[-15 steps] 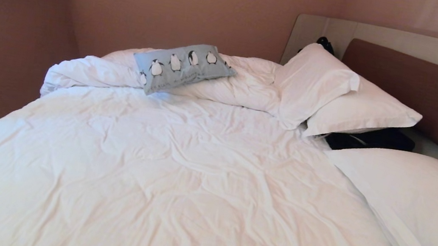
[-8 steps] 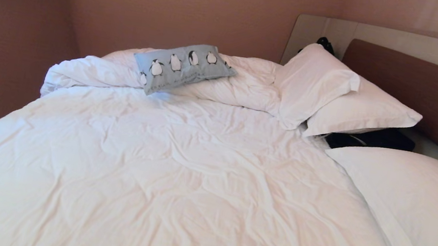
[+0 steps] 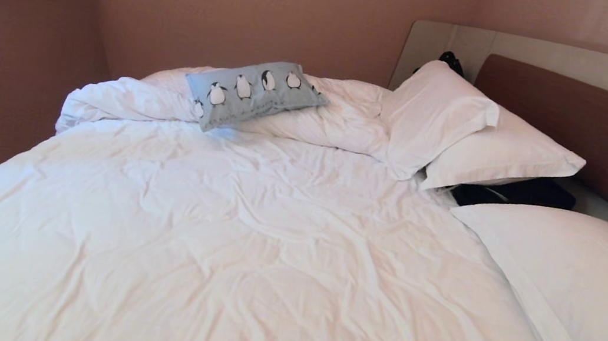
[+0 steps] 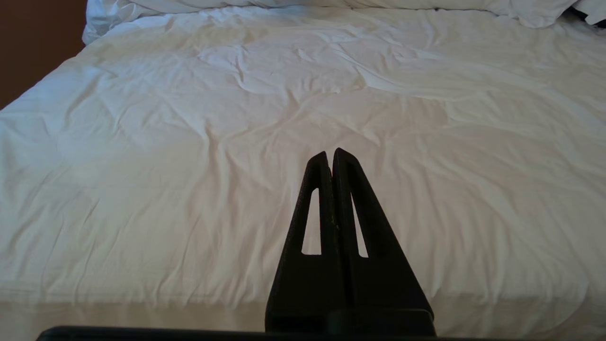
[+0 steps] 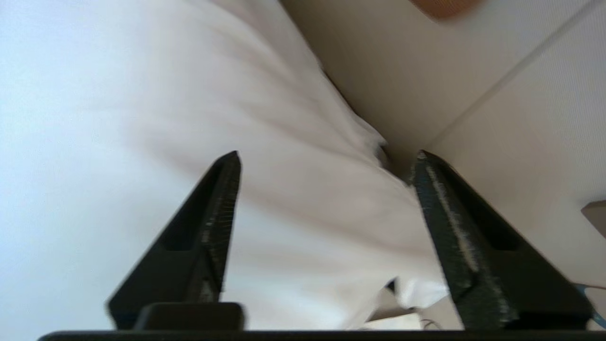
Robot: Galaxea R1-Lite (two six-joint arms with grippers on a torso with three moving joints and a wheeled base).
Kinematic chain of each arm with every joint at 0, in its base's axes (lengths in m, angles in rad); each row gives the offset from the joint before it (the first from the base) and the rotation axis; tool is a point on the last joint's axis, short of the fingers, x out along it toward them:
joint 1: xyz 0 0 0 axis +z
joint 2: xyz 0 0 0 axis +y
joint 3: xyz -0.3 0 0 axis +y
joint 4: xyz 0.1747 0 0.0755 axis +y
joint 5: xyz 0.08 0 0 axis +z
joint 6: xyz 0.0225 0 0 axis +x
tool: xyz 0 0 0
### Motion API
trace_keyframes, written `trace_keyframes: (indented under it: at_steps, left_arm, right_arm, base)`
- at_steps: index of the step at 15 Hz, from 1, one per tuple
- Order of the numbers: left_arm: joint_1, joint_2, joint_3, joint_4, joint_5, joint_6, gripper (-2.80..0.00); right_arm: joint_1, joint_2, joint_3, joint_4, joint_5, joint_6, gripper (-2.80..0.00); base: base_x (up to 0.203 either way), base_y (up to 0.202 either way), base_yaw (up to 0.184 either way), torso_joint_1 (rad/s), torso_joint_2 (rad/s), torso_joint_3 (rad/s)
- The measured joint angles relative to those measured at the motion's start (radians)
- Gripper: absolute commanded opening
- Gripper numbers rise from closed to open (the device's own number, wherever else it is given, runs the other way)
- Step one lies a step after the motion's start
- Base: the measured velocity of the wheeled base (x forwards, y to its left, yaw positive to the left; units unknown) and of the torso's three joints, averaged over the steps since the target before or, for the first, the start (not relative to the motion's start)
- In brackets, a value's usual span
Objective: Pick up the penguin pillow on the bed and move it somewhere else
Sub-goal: Place the pillow at the bedside
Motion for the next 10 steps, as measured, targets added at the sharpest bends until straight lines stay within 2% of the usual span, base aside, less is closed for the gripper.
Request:
trace_keyframes:
  at_steps: [1, 3, 5, 7, 10]
  left_arm:
    - [0.0, 0.0, 0.0, 0.0, 0.0, 0.0, -2.8]
    - [-0.001, 0.0, 0.0, 0.0, 0.0, 0.0, -2.8]
    - [0.0, 0.0, 0.0, 0.0, 0.0, 0.0, -2.8]
    - [0.0, 0.0, 0.0, 0.0, 0.0, 0.0, -2.8]
    - [0.0, 0.0, 0.0, 0.0, 0.0, 0.0, -2.8]
  right_arm:
    - [0.003, -0.062, 0.044, 0.001, 0.021, 0.009, -2.8]
    - [0.03, -0.182, 0.127, 0.001, 0.067, 0.034, -2.8]
    - [0.11, -0.307, 0.201, 0.001, 0.11, 0.073, -2.8]
    - [0.241, -0.423, 0.254, 0.001, 0.137, 0.127, -2.8]
    - [0.458, -0.536, 0.292, 0.001, 0.125, 0.228, -2.8]
  base:
    - [0.0, 0.0, 0.0, 0.0, 0.0, 0.0]
    - [0.0, 0.0, 0.0, 0.0, 0.0, 0.0]
    - [0.0, 0.0, 0.0, 0.0, 0.0, 0.0]
    - [0.0, 0.0, 0.0, 0.0, 0.0, 0.0]
    - [0.0, 0.0, 0.0, 0.0, 0.0, 0.0]
